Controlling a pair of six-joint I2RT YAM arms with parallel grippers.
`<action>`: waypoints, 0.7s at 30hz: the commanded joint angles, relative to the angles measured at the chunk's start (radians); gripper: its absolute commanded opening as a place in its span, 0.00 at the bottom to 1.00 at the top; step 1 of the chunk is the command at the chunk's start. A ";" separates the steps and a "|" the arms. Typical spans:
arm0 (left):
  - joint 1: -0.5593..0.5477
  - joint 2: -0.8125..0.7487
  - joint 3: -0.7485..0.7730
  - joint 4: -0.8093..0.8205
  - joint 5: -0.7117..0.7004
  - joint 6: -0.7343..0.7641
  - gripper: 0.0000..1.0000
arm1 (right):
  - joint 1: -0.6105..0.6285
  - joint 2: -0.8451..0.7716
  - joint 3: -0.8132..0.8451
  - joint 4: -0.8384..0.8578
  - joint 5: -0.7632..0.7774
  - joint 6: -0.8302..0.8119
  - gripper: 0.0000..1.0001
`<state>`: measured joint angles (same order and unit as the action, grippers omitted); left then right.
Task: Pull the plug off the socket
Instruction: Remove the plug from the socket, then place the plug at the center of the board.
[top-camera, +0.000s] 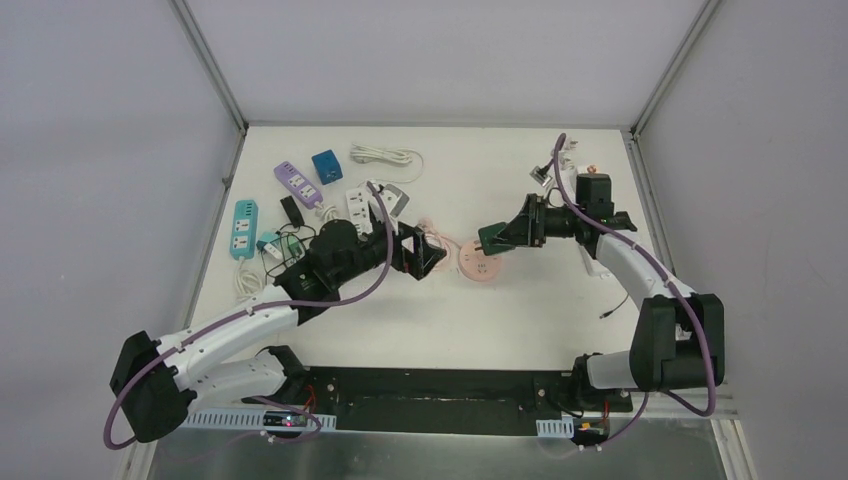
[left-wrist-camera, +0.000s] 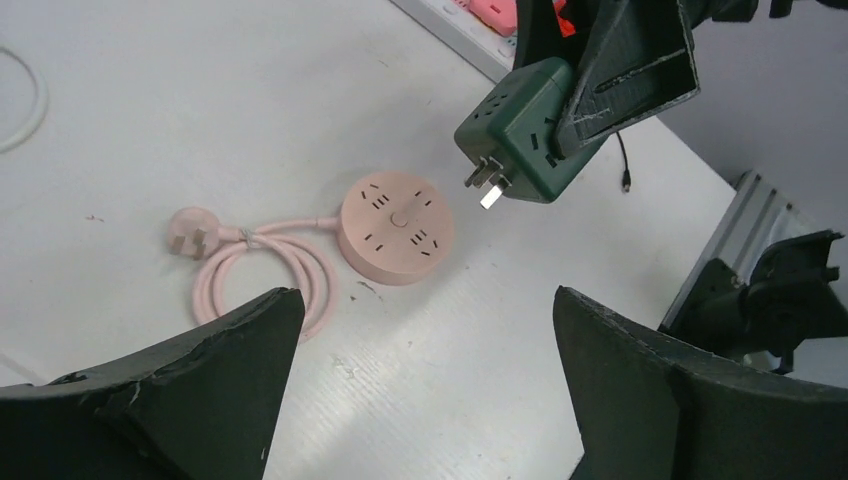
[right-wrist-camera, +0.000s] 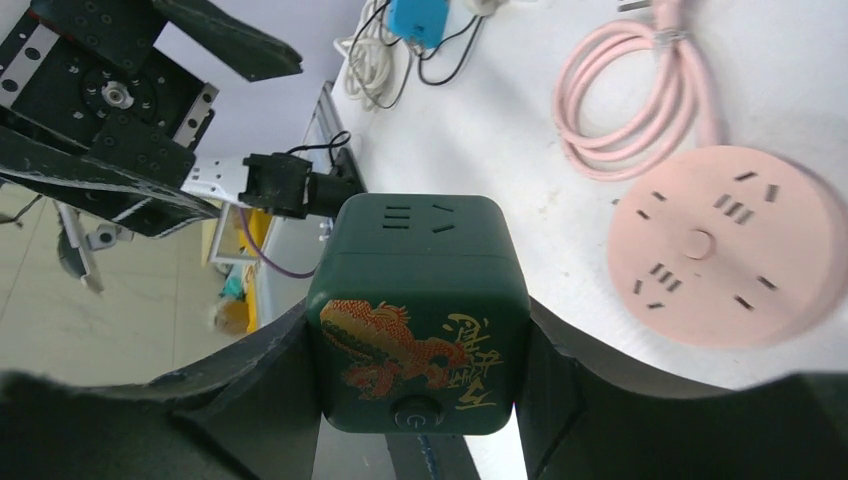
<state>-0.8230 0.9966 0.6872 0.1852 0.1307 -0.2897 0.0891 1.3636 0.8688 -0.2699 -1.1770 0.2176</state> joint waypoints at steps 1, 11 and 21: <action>0.005 0.033 0.067 -0.007 0.117 0.238 0.99 | 0.058 0.010 0.002 0.101 -0.091 0.038 0.00; -0.002 0.253 0.190 -0.071 0.331 0.512 0.98 | 0.135 0.100 0.027 0.121 -0.132 0.074 0.00; -0.031 0.368 0.201 0.090 0.308 0.610 0.98 | 0.166 0.145 0.039 0.157 -0.149 0.129 0.00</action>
<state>-0.8310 1.3563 0.8608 0.1341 0.4511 0.2455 0.2359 1.5070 0.8692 -0.1764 -1.2671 0.3202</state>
